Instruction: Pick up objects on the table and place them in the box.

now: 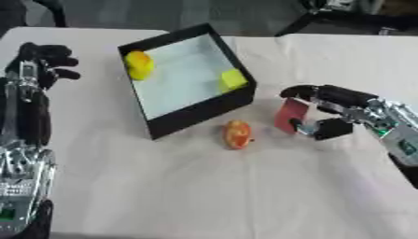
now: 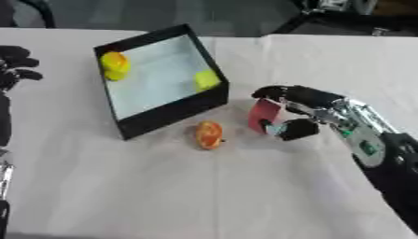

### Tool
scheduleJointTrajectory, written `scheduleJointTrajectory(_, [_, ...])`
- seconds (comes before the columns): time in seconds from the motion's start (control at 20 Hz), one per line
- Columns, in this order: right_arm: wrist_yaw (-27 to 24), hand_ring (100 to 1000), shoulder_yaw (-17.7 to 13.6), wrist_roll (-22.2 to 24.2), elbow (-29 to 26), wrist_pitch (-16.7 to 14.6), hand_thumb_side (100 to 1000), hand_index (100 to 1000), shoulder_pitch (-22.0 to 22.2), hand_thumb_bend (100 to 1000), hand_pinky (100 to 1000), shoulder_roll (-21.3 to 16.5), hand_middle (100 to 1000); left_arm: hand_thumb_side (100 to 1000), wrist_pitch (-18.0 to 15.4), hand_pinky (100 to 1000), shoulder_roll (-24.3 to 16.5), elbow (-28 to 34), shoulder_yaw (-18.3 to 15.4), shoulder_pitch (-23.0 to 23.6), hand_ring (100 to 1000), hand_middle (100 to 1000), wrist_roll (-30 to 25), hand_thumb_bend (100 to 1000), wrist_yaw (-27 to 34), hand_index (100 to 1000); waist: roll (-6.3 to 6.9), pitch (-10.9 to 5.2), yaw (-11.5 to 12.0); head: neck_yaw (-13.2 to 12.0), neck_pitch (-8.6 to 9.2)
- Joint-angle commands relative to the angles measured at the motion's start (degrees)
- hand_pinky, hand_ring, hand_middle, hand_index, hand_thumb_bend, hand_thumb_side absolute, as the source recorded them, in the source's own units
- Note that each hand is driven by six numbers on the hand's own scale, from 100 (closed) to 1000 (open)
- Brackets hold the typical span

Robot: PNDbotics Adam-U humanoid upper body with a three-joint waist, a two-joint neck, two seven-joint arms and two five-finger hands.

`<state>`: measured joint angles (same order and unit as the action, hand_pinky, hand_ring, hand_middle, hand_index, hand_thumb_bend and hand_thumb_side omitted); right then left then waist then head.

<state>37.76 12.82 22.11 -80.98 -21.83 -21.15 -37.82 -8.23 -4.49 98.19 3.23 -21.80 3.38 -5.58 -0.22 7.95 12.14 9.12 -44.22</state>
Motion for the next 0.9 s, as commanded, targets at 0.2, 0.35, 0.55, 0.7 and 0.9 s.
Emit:
scheduleJointTrajectory(0.2, [1.51,904,0.02,1.35,0.36,-0.62,727,990,-0.99,100,884,-0.53,937,893,0.11,556,-0.89,0.86,-0.46,-0.61,615,592,0.08,100,-0.07,656,-0.19,-1.8,-0.04,-0.16,0.1])
scheduleJointTrajectory(0.35, [1.74,841,0.11,1.43,0.42,-0.83,654,978,-1.08,100,852,-0.37,917,893,0.1,555,-0.91,0.86,-0.47,-0.59,615,592,0.08,100,-0.05,657,-0.2,-1.78,-0.05,-0.15,0.1])
scheduleJointTrajectory(0.55, [1.67,740,0.11,0.7,0.24,-0.98,456,962,-1.2,100,799,-0.27,893,894,0.1,555,-0.93,0.84,-0.47,-0.56,615,592,0.05,100,-0.04,657,-0.19,-1.78,-0.05,-0.13,0.1])
scheduleJointTrajectory(0.7, [1.33,643,0.03,-0.23,-0.05,-0.98,266,952,-1.3,100,760,-0.29,868,894,0.1,555,-0.91,0.84,-0.48,-0.56,615,592,0.06,100,-0.03,657,-0.17,-1.81,-0.05,-0.15,0.1])
scheduleJointTrajectory(0.9, [0.39,505,-0.31,-2.85,-1.06,-0.67,238,924,-1.6,100,706,-0.4,807,895,0.12,555,-0.89,0.83,-0.48,-0.53,616,592,0.09,100,-0.01,657,-0.16,-1.86,-0.06,-0.15,0.1])
